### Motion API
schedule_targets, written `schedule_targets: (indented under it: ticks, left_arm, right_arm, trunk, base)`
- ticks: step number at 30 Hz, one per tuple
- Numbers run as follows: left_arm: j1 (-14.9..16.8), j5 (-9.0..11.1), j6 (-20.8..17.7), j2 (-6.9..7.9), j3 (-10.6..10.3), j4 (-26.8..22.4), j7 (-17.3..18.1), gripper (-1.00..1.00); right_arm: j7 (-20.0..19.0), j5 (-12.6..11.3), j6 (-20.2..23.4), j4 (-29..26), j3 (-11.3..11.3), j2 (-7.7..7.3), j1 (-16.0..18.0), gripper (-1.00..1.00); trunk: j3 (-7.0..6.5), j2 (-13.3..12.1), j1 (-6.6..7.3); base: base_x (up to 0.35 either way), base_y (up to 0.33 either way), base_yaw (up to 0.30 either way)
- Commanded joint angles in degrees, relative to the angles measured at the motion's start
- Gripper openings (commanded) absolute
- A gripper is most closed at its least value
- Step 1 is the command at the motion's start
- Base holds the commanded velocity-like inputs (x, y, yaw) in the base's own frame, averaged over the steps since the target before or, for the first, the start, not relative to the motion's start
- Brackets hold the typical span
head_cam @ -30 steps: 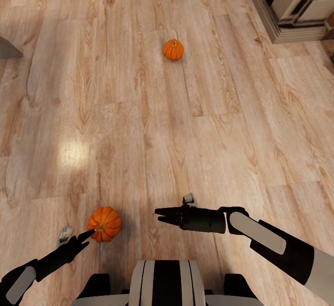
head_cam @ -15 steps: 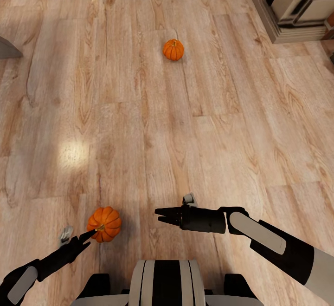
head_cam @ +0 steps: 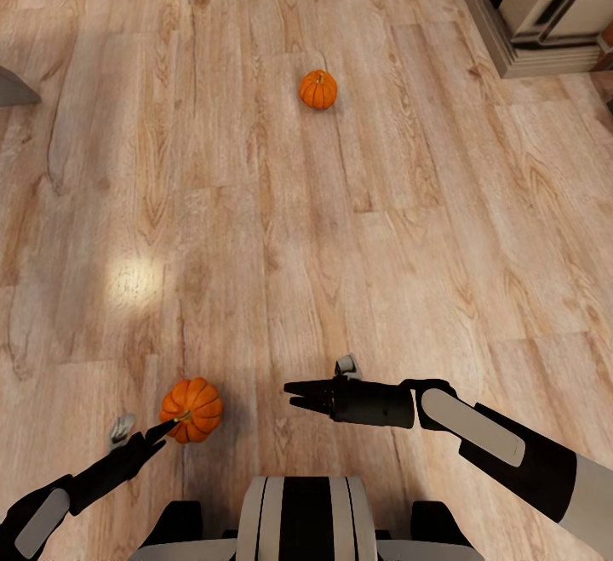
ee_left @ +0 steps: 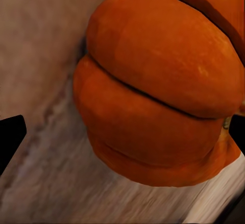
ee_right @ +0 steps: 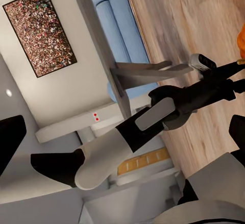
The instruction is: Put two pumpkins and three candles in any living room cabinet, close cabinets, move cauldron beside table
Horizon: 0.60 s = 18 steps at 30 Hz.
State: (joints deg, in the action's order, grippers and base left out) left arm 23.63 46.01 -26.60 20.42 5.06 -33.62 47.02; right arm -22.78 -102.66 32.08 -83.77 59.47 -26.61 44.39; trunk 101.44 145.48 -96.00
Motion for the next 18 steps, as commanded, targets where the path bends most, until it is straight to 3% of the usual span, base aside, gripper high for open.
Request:
schedule_targets:
  ticks: [1,18]
  left_arm:
    - [0.01,-0.65,0.27,-0.03,0.05,0.13,-1.14,1.00]
    - [0.01,-0.66,0.41,-0.03,-0.05,0.14,-1.05,1.00]
  right_arm:
    - [-0.08,-0.35,0.09,0.01,0.12,-0.03,0.06,1.00]
    - [-0.08,-0.35,0.09,0.01,0.12,-0.03,0.03,1.00]
  trunk:
    - [0.03,0.01,0.00]
    - [0.03,0.01,0.00]
  base:
    - [0.000,0.000,0.000]
    - [0.000,0.000,0.000]
